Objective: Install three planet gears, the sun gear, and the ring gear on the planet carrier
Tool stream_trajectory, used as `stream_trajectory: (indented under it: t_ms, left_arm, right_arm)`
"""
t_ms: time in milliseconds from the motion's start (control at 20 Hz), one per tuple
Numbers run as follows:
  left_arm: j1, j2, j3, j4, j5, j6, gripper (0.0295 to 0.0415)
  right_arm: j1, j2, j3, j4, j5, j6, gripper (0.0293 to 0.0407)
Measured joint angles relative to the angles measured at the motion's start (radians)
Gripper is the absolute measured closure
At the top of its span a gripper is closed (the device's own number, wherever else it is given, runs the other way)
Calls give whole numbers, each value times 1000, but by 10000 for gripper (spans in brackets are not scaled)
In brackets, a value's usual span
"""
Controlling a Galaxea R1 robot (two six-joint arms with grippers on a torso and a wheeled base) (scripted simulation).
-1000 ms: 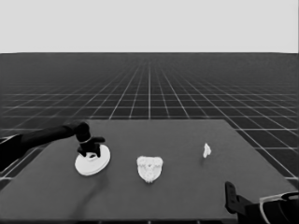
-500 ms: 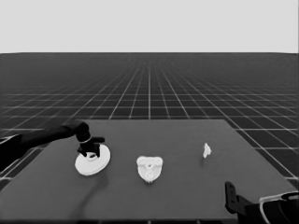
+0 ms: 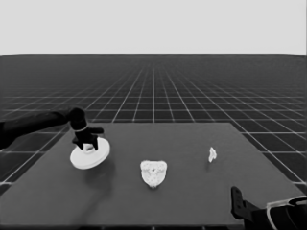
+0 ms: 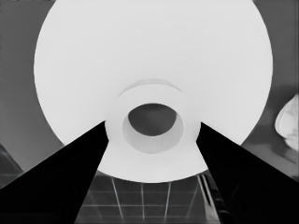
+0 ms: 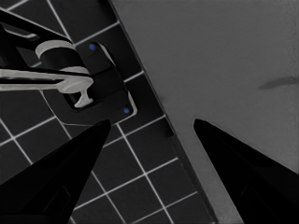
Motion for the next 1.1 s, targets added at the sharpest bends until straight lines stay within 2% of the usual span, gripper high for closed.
stream_trajectory:
  t_ms: [50,100,200,300,500,600,700,1100]
  left_arm:
    - [16,49,244,49,16,-411,362]
    - [30,260,305,71,37,-624,362]
    - [43,539,157,80,50,-701,362]
    - [46,637,52,82,50,-688,362]
    - [48,681,-7,83,50,-675,362]
    - [111,692,-43,144,32,-654,362]
    - [134,697,-60,164,25,-644,362]
    - [147,700,-69,174,21,-631,362]
  right_arm:
    - [0,0,0,0,0,0,315]
    - [0,0,0,0,0,0,315]
    - [0,0,0,0,0,0,315]
    - [0,0,0,0,0,0,315]
    - [0,0,0,0,0,0,315]
    - [0,0,0,0,0,0,315]
    - [0,0,0,0,0,0,315]
    - [0,0,0,0,0,0,315]
